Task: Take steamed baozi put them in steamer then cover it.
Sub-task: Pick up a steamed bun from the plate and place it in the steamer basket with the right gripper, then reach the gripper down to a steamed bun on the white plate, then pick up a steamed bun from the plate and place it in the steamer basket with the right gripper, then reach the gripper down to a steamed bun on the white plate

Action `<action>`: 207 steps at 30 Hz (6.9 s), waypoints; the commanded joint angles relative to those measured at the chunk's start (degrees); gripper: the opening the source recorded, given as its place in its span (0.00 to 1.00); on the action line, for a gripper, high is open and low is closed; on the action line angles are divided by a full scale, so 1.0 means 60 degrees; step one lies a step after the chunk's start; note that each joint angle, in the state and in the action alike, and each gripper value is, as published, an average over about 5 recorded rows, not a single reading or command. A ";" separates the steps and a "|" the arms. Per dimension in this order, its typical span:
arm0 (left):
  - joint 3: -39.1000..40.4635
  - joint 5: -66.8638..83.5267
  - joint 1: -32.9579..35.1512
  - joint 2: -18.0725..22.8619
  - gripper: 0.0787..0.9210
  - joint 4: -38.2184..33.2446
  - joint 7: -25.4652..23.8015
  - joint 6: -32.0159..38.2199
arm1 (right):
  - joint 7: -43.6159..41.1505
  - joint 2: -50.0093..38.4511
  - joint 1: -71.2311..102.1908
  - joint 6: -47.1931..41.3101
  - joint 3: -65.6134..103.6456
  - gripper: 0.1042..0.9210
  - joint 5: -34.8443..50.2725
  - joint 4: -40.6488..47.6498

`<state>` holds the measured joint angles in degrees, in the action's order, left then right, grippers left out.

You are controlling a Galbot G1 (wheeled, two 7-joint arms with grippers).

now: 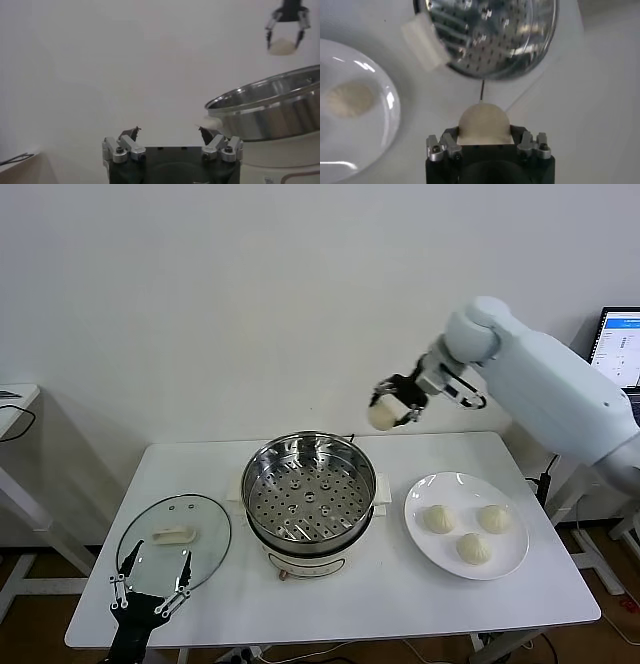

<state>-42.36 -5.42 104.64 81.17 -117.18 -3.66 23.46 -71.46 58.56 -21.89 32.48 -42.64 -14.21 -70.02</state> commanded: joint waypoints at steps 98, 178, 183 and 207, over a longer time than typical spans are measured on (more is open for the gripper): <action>-0.0127 -0.0155 -0.0062 0.0097 0.88 0.0479 0.0075 0.0420 | 0.1437 -0.1785 0.3336 -0.5844 -0.1510 0.88 0.2641 0.2756; -0.0092 -0.0076 -0.0313 0.0053 0.88 0.0641 0.0192 0.0532 | 0.2138 0.3550 -0.1794 -0.8327 -0.5988 0.88 0.6729 0.0288; -0.0032 -0.0078 -0.0371 0.0071 0.88 0.0663 0.0194 0.0529 | 0.1126 0.1662 -0.1798 -0.7324 -0.4006 0.88 0.4443 -0.0658; 0.0072 -0.0144 -0.0362 0.0066 0.88 0.0710 0.0188 0.0503 | -0.2129 -0.4067 0.2553 -0.4289 0.0049 0.88 0.2229 0.1289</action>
<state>-41.89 -6.25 102.39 81.59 -112.84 -2.49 26.52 -80.46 42.07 -16.19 1.88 -47.55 3.40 -64.54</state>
